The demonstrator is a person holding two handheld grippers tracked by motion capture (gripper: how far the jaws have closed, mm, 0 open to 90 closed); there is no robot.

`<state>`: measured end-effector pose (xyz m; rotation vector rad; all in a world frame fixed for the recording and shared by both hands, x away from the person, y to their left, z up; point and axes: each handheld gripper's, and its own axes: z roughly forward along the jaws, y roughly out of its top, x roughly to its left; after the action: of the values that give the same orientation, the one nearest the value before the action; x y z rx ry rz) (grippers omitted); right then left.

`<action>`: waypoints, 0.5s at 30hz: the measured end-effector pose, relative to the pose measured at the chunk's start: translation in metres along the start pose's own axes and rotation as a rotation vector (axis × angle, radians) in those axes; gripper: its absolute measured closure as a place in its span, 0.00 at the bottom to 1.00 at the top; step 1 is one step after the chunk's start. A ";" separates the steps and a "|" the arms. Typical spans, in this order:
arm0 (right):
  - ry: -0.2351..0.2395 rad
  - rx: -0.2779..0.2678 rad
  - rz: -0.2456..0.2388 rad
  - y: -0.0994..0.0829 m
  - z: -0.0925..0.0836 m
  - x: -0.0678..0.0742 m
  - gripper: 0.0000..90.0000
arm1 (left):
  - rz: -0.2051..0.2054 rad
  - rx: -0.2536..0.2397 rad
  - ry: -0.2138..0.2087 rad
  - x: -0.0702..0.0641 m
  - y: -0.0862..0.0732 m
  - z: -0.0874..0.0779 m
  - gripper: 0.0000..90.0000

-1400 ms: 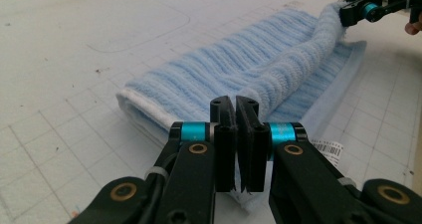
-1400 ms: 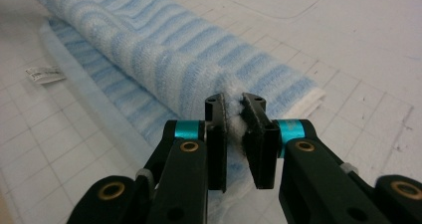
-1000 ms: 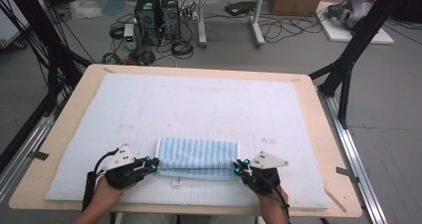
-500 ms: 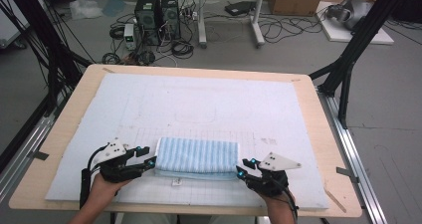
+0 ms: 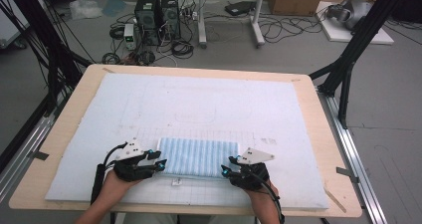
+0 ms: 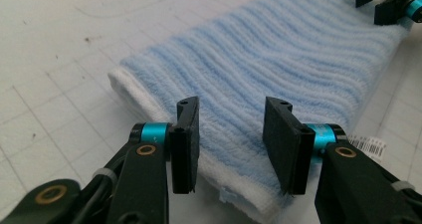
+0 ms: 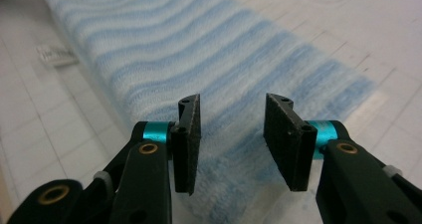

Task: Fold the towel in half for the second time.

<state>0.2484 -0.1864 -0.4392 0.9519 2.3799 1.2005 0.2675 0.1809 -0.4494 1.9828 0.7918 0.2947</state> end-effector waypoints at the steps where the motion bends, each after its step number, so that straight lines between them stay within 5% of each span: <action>1: 0.006 0.016 -0.009 -0.002 0.002 0.000 0.64 | 0.005 0.011 -0.003 0.000 0.000 0.000 0.66; 10: 0.069 0.054 -0.051 -0.008 -0.002 -0.008 0.61 | 0.049 0.084 -0.007 -0.005 0.000 -0.006 0.67; 12: 0.104 0.044 -0.034 -0.005 -0.004 -0.012 0.57 | 0.077 0.060 0.005 -0.005 0.003 -0.009 0.67; 15: 0.126 -0.023 0.005 0.001 -0.007 -0.021 0.56 | 0.041 -0.024 0.011 0.004 0.012 -0.011 0.65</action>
<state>0.2605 -0.2045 -0.4342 0.9013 2.4554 1.3227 0.2701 0.1865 -0.4339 1.9782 0.7520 0.3374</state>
